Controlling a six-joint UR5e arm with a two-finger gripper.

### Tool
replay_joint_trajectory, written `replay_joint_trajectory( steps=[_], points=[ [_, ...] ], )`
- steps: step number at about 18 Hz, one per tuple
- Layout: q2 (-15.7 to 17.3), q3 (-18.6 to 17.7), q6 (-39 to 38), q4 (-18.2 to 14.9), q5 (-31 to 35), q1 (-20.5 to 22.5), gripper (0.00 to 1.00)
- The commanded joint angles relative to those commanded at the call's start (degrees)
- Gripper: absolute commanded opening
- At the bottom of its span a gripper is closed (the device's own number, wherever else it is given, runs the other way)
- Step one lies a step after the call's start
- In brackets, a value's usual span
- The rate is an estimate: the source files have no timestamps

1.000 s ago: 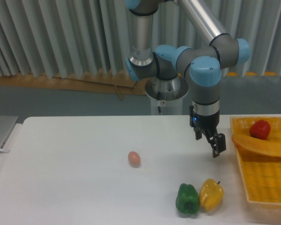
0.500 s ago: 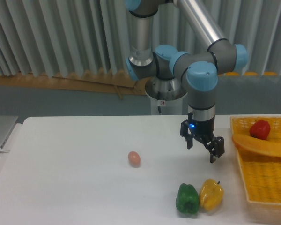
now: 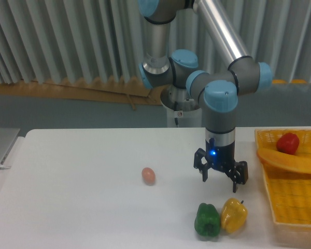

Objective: Place the green peppers in a basket
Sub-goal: 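Lower the open gripper down over the green pepper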

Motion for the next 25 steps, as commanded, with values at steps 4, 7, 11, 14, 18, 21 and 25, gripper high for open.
replay_joint_trajectory(
  steps=[4, 7, 11, 14, 18, 21, 25],
  points=[
    [-3.25, 1.85, -1.31, 1.22, 0.0, -2.63, 1.0],
    [-4.05, 2.03, -4.31, 3.16, 0.26, -3.69, 1.0],
    [-5.1, 2.55, -4.31, 3.25, 0.26, -3.69, 1.0],
    [-4.93, 2.38, -5.36, 3.25, 0.44, -3.43, 1.0],
    [-4.75, 2.11, -5.98, 3.25, 0.7, -2.99, 1.0],
    [-6.07, 2.73, -6.06, 3.43, 1.75, -2.99, 1.0],
    [-7.39, 3.43, -5.89, 3.52, 1.93, -3.25, 1.0]
  ],
)
